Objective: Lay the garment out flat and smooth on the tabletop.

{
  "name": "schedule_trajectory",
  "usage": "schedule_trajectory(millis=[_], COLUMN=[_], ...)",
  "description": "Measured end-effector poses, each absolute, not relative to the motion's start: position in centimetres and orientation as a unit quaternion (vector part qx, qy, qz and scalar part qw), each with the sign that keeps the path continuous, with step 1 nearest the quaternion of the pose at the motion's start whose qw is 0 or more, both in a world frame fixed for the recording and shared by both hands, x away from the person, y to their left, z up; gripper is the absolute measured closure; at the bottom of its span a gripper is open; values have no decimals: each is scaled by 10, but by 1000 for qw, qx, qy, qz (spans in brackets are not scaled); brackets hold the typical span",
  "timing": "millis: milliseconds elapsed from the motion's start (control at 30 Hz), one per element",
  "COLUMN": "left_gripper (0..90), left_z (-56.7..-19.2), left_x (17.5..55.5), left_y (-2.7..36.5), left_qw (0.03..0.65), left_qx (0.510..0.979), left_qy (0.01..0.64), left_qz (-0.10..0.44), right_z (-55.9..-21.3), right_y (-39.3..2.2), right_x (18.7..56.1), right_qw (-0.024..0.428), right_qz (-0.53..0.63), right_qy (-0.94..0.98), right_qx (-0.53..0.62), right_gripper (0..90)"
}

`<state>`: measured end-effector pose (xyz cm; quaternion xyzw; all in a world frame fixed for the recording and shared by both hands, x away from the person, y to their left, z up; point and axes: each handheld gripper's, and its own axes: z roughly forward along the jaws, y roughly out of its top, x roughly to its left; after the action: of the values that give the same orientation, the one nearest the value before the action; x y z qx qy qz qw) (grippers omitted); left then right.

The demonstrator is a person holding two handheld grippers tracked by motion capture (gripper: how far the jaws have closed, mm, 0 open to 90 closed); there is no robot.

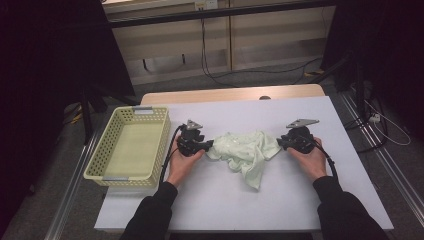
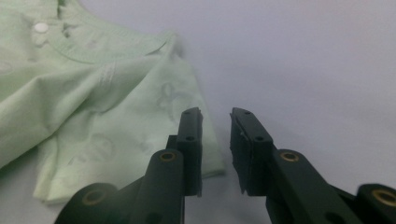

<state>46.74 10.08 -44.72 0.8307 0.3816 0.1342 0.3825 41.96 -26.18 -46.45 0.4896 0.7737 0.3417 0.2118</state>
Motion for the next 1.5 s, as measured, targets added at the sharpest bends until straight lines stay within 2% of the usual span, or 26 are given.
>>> schedule_trajectory(millis=[200,367,567,800,867,933,967,1000,1500], left_gripper=[529,529,595,584,645,756,858,888,900], left_z=[-447,-447,-454,-460,-459,-458,-458,-458,-455], left_x=[469,471,479,484,484,482,481,481,498], left_y=[103,105,104,96,93,86,84,82,91], left_qw=[385,386,374,367,362,361,364,359,366], left_qx=[826,820,823,828,831,839,841,844,818], left_qy=[388,397,401,402,401,388,382,378,411], left_qz=[136,142,145,135,132,126,122,127,168], right_z=[-463,-462,-462,-462,-464,-464,-464,-464,-463], right_y=[-255,-263,-278,-281,-282,-281,-280,-280,-276], right_x=[422,430,435,442,444,445,445,445,445], right_qw=[217,243,260,272,273,274,275,276,289], right_qz=[324,306,301,294,292,291,291,291,294], right_qy=[782,771,758,756,755,756,755,755,750], right_qx=[486,503,517,518,521,518,519,518,518], right_gripper=[895,900,900,899,899,899,899,899,894])
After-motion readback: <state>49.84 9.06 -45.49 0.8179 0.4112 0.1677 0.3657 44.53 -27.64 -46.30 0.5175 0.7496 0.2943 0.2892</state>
